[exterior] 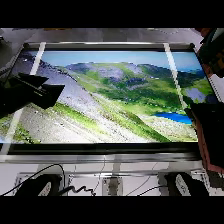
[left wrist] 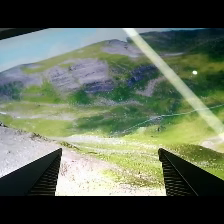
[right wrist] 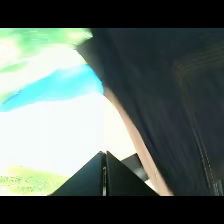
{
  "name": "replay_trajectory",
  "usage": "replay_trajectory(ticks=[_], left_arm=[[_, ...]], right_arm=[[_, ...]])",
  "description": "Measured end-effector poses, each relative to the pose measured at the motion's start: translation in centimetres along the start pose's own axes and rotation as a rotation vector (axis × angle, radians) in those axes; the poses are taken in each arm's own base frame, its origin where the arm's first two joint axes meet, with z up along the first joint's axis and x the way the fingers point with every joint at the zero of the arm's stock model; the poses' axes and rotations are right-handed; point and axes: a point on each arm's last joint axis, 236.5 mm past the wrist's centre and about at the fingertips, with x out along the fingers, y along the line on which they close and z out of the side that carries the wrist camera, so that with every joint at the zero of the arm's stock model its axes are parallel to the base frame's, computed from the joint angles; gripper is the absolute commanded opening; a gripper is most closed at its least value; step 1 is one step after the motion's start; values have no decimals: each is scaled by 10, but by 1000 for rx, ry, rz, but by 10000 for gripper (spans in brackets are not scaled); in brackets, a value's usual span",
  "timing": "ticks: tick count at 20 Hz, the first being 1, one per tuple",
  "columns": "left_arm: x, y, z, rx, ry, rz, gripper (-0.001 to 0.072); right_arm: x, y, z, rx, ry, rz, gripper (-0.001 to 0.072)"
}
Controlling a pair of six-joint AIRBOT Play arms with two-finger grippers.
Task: Fold the clothes and pants, and hang the long-sleeved shirts on hangers.
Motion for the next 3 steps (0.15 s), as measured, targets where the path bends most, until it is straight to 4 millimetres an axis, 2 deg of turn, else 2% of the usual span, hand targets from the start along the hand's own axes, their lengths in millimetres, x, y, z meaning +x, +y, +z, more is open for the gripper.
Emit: replay_trajectory(ticks=[3], left_arm=[[0,0,0,-1,0,0,693]], right_arm=[[-4,42,14,-153,-72,83,36]])
